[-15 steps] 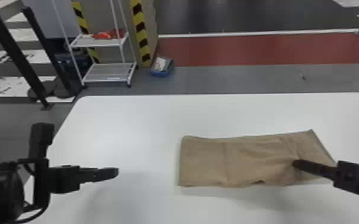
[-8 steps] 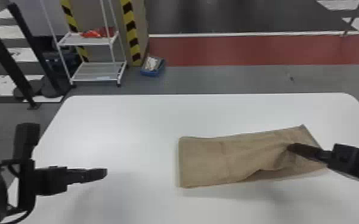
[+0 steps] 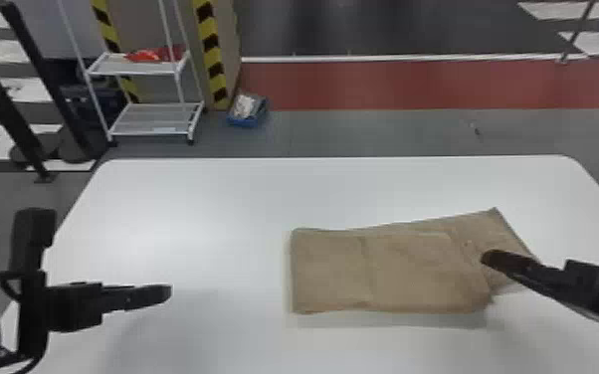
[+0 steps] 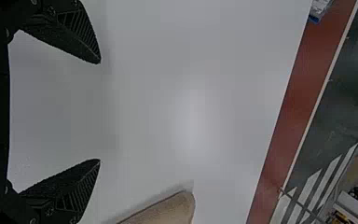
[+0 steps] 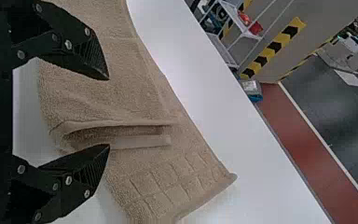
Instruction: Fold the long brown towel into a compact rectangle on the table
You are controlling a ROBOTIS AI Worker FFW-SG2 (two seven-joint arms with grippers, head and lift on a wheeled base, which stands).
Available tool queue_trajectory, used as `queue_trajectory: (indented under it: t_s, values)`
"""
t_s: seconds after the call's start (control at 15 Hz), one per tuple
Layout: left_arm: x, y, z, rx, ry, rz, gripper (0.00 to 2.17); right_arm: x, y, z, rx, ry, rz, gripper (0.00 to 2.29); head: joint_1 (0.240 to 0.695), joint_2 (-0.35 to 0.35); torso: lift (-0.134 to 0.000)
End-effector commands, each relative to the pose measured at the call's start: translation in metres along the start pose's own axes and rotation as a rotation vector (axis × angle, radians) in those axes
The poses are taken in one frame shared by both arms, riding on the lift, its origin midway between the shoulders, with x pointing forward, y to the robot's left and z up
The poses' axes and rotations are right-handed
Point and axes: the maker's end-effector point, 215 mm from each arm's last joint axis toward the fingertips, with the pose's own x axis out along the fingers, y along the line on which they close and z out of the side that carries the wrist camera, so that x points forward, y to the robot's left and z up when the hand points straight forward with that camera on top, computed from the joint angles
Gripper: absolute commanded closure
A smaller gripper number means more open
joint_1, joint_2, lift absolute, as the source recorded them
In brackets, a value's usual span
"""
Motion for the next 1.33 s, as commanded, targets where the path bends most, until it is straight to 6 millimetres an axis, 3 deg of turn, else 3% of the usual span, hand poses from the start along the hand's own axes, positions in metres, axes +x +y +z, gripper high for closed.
queue_trajectory:
  t_s: [0.0,0.53,0.8,1.0,1.27]
  values:
    - [-0.001,-0.001,-0.002,0.0,0.001,0.0,0.14,0.006,-0.006,-0.001,0.023,0.011,-0.004,0.36,0.695,0.038,-0.125]
    - [-0.009,0.004,-0.005,-0.006,-0.005,0.007,0.14,0.039,-0.015,0.026,0.038,0.05,-0.068,0.37,0.695,0.031,-0.125]
    - [-0.011,0.004,-0.003,-0.008,-0.011,0.005,0.15,0.055,-0.013,0.019,-0.013,0.106,-0.122,0.37,0.695,0.039,-0.125]
    - [-0.012,0.004,-0.002,-0.006,-0.013,0.005,0.15,0.056,-0.011,0.026,-0.017,0.103,-0.125,0.37,0.695,0.046,-0.125]
    - [-0.01,0.002,0.001,-0.003,-0.017,0.003,0.15,0.063,-0.01,0.017,-0.026,0.131,-0.129,0.37,0.695,0.048,-0.125]
